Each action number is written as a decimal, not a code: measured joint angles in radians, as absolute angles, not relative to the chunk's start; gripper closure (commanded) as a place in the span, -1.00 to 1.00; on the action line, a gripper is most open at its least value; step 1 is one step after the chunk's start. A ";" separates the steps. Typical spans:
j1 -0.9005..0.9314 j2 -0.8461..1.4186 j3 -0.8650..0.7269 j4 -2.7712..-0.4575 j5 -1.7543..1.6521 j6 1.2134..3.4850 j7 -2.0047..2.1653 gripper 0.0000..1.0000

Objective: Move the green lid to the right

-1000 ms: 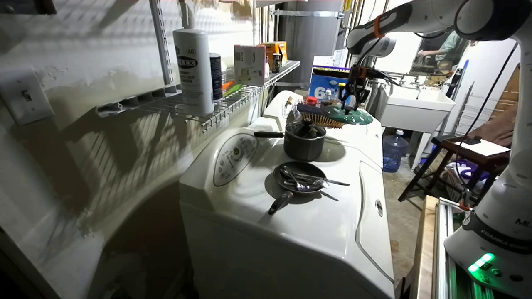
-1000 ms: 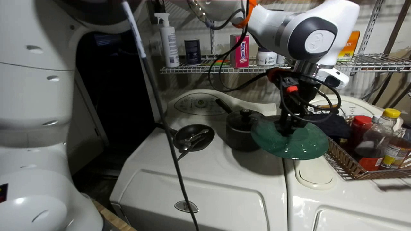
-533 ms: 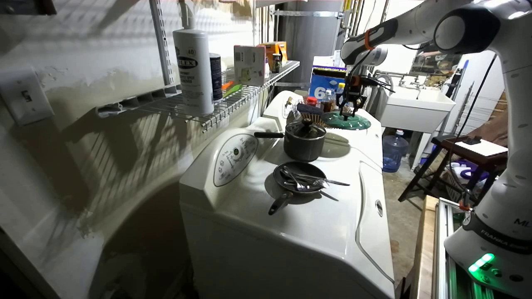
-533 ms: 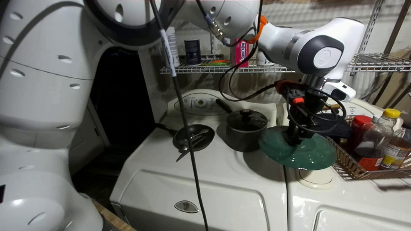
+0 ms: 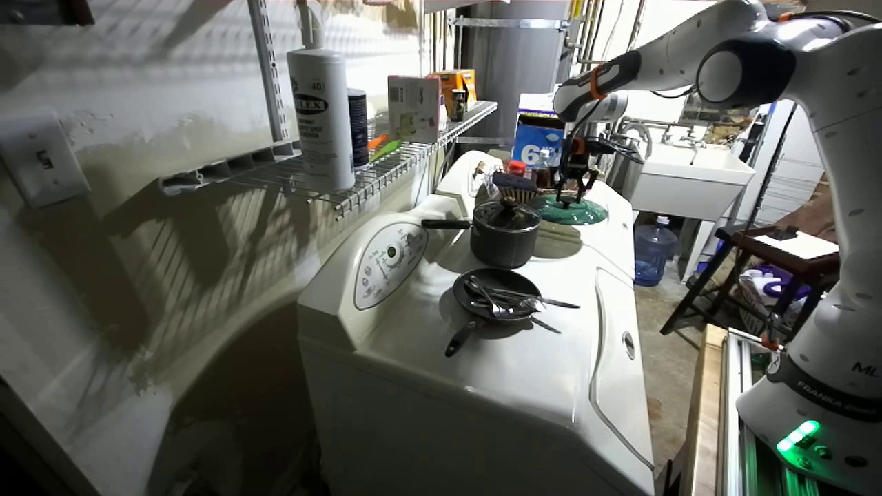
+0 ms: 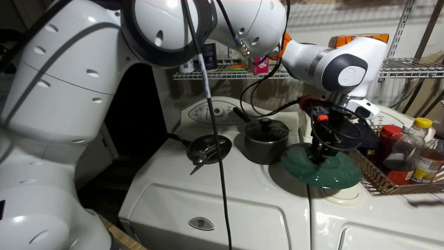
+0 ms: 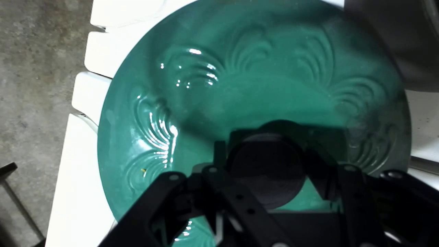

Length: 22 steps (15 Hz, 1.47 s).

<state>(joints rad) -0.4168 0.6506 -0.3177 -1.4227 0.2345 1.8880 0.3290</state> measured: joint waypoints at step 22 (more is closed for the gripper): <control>-0.429 0.891 -0.274 -1.226 0.234 2.008 0.335 0.32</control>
